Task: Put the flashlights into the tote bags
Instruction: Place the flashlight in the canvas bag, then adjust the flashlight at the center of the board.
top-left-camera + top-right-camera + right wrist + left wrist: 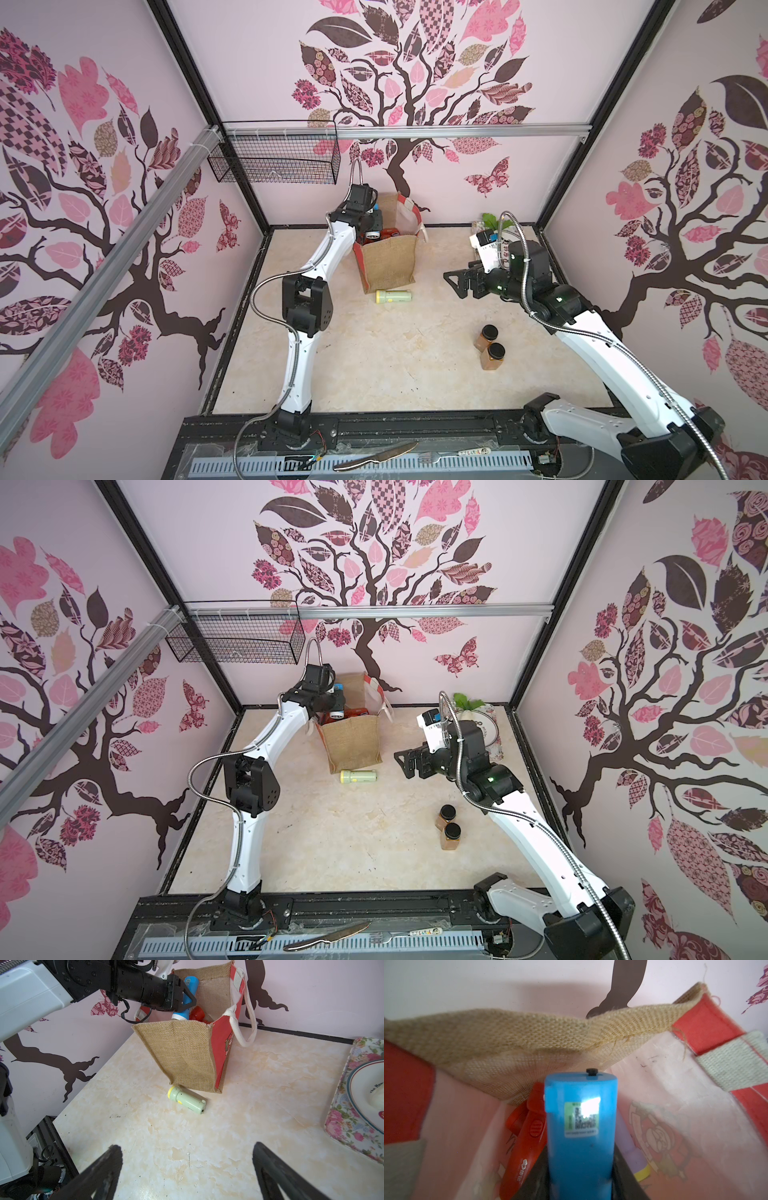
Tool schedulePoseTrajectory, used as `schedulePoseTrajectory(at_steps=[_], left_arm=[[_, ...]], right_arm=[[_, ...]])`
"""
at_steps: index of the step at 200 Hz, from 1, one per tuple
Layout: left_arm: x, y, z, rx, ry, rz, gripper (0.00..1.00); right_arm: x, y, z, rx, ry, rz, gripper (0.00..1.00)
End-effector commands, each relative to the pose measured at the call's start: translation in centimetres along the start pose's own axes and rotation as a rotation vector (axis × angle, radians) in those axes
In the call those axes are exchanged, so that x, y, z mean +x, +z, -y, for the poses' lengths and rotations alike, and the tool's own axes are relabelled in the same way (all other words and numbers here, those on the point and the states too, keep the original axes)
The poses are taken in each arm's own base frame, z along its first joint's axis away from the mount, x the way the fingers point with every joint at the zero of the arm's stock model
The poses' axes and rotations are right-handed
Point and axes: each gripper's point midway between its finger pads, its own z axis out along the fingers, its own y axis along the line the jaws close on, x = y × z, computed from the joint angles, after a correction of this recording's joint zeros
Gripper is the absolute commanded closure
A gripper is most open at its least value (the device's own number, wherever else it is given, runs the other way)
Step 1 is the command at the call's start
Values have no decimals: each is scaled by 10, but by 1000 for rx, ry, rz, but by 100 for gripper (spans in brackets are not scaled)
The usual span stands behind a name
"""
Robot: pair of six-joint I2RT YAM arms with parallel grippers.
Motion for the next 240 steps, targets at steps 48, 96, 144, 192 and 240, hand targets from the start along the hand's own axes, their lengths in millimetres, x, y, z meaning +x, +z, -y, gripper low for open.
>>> schedulePoseTrajectory(at_steps=[48, 96, 144, 192, 240], left_arm=[[-29, -28, 5, 10, 20, 92, 31], [-47, -56, 12, 42, 32, 139, 24], [-59, -105, 33, 134, 70, 191, 23], [-30, -155, 57, 210, 164, 167, 23], [29, -197, 75, 262, 237, 98, 23]], right_arm=[[-21, -9, -8, -16, -20, 54, 0], [-24, -11, -8, -15, -24, 64, 0], [-23, -8, -7, -9, -22, 54, 0], [-22, -4, -4, -1, -10, 48, 0], [-21, 4, -1, 0, 3, 48, 0]])
